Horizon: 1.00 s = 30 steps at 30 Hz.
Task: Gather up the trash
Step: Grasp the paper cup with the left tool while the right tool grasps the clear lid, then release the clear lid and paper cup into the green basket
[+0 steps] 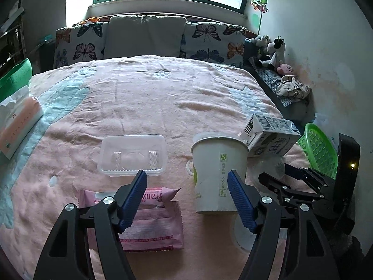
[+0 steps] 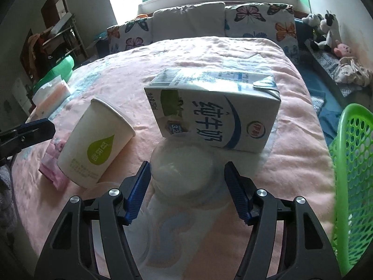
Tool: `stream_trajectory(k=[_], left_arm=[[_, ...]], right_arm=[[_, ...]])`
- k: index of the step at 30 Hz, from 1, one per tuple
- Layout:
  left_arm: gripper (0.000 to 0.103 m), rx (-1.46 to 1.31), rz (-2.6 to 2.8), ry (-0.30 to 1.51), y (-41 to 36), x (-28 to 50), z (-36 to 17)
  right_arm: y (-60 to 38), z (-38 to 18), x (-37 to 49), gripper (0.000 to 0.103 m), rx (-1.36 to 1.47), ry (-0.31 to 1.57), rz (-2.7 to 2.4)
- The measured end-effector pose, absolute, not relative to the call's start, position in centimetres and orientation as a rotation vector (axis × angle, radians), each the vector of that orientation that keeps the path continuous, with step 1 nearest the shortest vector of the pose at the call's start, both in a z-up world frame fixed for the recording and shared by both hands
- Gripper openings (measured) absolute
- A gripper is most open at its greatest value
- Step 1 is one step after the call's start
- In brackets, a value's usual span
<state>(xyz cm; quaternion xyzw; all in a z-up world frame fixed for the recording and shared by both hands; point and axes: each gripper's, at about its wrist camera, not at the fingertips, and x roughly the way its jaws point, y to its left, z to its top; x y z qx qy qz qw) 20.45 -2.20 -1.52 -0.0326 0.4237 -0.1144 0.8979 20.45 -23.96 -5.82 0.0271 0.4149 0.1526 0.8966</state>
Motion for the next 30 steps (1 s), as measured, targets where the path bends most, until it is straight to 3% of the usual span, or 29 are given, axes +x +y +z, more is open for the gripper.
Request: stream_trajectory(k=[10,28,30], left_arm=[[0.076,0.001,-0.271,0.896,-4.6,21.7,-2.1],[0.077,0.049,-0.342,0.982,-7.7,24.2,-4.2],[0.073,0.047,-0.346,0.989,-7.9,24.4,-4.5]], right_arm=[[-24.6,-4.7,19.1,0.059,0.071,0.840,0.326],[-30.3,-2.4,13.3,0.059,0.136,0.781,0.253],[-30.8,-2.4,12.9,0.059,0.145,0.779,0.239]])
